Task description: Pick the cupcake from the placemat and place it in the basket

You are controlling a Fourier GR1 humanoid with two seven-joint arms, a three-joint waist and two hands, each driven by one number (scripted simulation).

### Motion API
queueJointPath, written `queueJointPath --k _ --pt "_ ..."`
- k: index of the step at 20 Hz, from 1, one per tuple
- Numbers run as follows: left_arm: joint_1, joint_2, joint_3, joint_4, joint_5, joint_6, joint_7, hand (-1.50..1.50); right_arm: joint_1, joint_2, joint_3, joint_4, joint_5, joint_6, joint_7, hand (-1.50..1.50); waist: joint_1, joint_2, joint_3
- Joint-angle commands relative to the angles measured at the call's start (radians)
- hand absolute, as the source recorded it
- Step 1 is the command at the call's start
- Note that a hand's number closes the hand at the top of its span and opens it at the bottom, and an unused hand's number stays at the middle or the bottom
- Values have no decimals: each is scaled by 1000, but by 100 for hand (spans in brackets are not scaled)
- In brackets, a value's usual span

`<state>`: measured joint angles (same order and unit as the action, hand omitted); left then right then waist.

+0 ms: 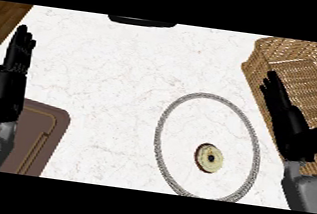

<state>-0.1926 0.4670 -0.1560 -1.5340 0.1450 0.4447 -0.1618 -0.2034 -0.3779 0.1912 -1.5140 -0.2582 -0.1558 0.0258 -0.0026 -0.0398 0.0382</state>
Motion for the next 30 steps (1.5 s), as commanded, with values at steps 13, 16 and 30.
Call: queueJointPath --k 13,16,30 --pt "9 -1 -108 132 67 -156 334 0 151 205 140 -191 -137 601 -672 -150 -24 36 -36" --pt "-25 -5 -85 197 61 -178 306 0 120 98 58 -182 -8 530 -631 -150 -17 40 -38" --pt "-43 -19 -97 186 57 -210 322 0 -57 -562 -100 -159 258 871 -538 -150 8 42 -39"
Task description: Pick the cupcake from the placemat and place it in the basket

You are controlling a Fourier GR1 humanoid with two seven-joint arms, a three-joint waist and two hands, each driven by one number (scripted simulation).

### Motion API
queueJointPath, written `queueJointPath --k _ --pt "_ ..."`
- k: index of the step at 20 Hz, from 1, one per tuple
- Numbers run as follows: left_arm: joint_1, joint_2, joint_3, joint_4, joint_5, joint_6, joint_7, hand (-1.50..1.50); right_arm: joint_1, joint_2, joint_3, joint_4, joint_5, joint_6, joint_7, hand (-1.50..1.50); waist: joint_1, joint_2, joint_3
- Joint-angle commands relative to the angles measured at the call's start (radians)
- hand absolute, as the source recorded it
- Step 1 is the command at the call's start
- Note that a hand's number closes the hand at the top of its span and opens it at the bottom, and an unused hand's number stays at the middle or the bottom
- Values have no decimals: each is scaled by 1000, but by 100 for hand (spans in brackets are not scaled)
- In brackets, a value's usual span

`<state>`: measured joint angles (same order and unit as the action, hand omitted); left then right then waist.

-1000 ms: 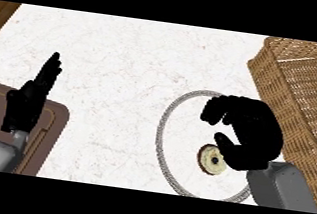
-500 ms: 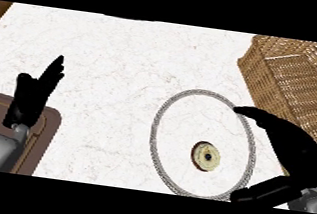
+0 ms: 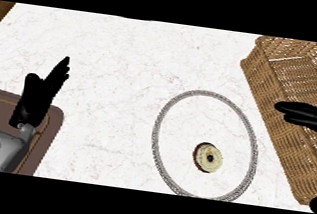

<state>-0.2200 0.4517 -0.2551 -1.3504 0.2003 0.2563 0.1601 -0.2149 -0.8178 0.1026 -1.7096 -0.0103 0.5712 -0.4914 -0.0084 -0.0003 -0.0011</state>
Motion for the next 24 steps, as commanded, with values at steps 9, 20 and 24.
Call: queueJointPath --k 9,20,24 --pt "10 -44 31 -35 -59 -25 46 0 32 -84 -22 -18 57 177 -33 -150 9 0 1" --pt "-32 -98 117 3 -125 -88 60 0 21 117 -27 45 212 74 12 -150 9 1 1" --pt "-10 -71 135 -84 -120 -124 136 0 35 169 2 61 255 53 -5 -150 13 0 1"
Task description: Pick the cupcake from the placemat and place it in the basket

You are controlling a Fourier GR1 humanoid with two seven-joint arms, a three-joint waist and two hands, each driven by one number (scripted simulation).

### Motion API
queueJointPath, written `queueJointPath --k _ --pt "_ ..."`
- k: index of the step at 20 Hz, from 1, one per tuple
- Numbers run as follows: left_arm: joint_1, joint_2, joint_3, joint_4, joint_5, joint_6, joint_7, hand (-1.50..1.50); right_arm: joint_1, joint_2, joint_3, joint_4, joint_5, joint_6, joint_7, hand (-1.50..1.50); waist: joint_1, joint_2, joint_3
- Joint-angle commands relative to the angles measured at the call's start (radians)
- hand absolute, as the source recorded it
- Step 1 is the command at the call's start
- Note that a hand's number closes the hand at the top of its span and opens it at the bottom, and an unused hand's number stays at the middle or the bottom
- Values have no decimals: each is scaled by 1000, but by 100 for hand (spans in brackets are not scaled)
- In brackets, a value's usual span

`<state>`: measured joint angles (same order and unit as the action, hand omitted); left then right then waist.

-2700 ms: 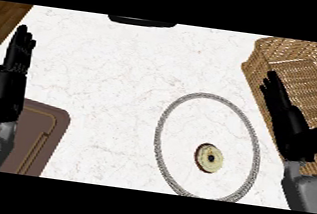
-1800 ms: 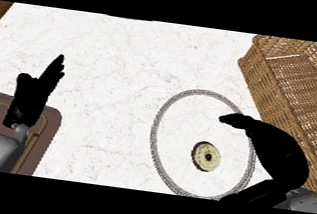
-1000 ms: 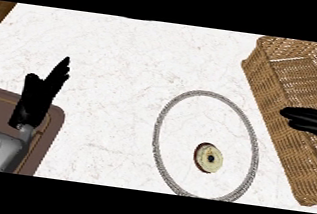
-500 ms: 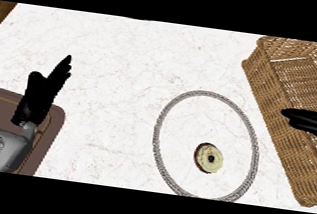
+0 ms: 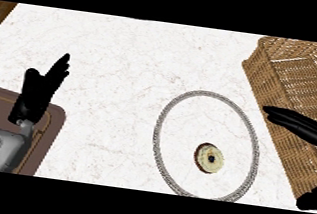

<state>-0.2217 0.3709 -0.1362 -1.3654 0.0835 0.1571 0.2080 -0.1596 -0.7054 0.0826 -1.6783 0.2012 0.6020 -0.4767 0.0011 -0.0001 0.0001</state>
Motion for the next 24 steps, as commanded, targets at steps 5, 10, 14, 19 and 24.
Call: queueJointPath --k 5,10,14,19,24 --pt "-17 -65 22 21 -67 -1 -11 0 -67 97 32 116 90 54 -58 -150 1 1 0" --pt "-29 -50 76 42 -61 -63 -2 0 -54 188 95 144 206 -17 -76 -150 1 1 0" --pt "-28 -85 74 47 -91 -47 -11 0 -40 287 158 86 261 -66 22 -150 -1 0 0" --pt "25 -82 108 -20 -104 -105 -5 0 -60 302 119 187 325 -54 -85 -150 1 0 0" --pt "29 -112 129 -23 -127 -99 11 0 14 343 122 80 348 -55 -43 -150 -3 -1 0"
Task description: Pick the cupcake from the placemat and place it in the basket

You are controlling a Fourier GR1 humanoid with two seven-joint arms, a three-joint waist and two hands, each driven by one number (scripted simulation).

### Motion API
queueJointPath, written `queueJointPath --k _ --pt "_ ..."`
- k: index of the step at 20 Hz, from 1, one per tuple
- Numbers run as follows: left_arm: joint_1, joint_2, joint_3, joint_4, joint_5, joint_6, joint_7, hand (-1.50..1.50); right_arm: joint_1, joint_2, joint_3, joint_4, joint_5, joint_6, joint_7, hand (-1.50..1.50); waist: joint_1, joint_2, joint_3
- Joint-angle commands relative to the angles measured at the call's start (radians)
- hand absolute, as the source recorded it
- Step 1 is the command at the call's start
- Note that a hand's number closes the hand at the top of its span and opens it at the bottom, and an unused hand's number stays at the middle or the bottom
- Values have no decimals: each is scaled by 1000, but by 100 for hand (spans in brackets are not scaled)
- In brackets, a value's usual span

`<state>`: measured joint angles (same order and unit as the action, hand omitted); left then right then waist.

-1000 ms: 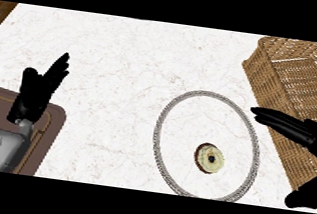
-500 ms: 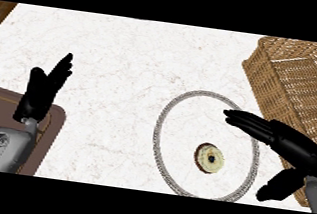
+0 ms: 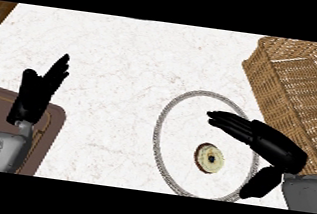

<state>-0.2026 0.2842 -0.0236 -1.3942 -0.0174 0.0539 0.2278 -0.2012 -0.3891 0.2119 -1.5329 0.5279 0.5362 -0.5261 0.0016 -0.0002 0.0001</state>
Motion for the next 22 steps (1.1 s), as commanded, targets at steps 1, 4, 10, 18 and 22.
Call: queueJointPath --k 1,4,10,18,22 --pt "-28 -50 -18 -3 -54 22 52 0 -18 53 -5 -11 23 37 38 -150 -2 0 0" --pt "26 -7 40 -85 -23 -32 65 0 17 48 -1 56 86 -9 -55 -150 1 0 0" --pt "52 -41 34 -77 -58 -32 32 0 97 65 36 -17 135 7 -9 -150 -1 -1 0" --pt "55 -48 59 -116 -86 -57 52 0 33 141 29 87 188 -20 -29 -150 2 -1 0" --pt "-13 -84 73 -37 -96 -56 50 0 -6 159 -5 49 170 59 20 -150 -2 0 0"
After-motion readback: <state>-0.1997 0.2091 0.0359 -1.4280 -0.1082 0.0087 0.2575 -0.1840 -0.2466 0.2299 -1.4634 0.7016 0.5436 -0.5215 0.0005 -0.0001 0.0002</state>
